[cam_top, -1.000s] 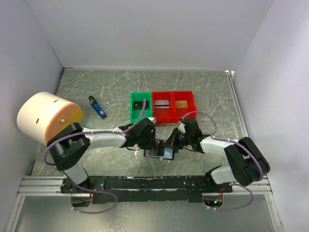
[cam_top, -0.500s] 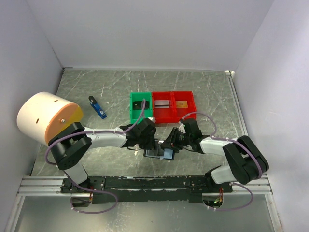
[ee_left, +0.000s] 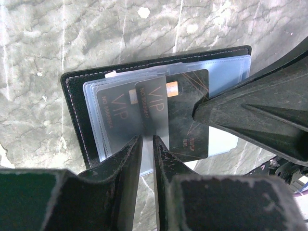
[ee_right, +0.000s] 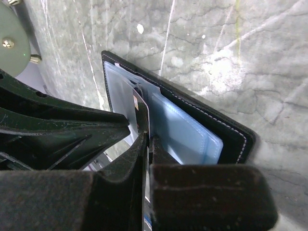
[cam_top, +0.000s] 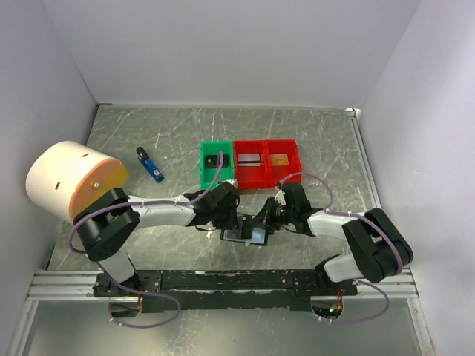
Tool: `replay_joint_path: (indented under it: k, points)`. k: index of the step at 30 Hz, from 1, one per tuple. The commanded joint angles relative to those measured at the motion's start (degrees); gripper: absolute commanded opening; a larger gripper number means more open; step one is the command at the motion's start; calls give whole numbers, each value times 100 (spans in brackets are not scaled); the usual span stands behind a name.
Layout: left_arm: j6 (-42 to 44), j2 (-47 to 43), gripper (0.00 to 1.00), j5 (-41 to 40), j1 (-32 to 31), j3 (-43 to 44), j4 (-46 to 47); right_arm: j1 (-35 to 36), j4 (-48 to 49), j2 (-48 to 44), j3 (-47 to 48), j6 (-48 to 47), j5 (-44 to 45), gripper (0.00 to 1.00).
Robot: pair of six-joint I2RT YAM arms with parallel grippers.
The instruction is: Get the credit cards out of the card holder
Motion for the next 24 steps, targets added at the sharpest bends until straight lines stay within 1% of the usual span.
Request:
replay_joint_path:
  k: [1,6,9,12,15,19,24]
  points:
    - [54,36,29,-383,-16,-66,-565,-134,-454,-191,29,-277,190,0]
    - [38,21,29,-362,-16,-97,-504,-220,-784,-361,64,-499,154,0]
    - [63,55,29,-295,-16,-104,-442,-222,-739,-355,49,-515,-16,5]
    - [90,104,28,-300,-16,-54,-471,-222,-514,-325,-15,-369,-154,13]
    - [78,78,28,-314,-16,-52,-488,-222,-63,-258,-99,-99,-294,21]
    - [65,40,28,-318,-16,-84,-474,-220,415,-96,-165,208,-414,26]
    - [56,48,28,-310,-18,-90,-472,-222,485,81,-129,191,-442,29]
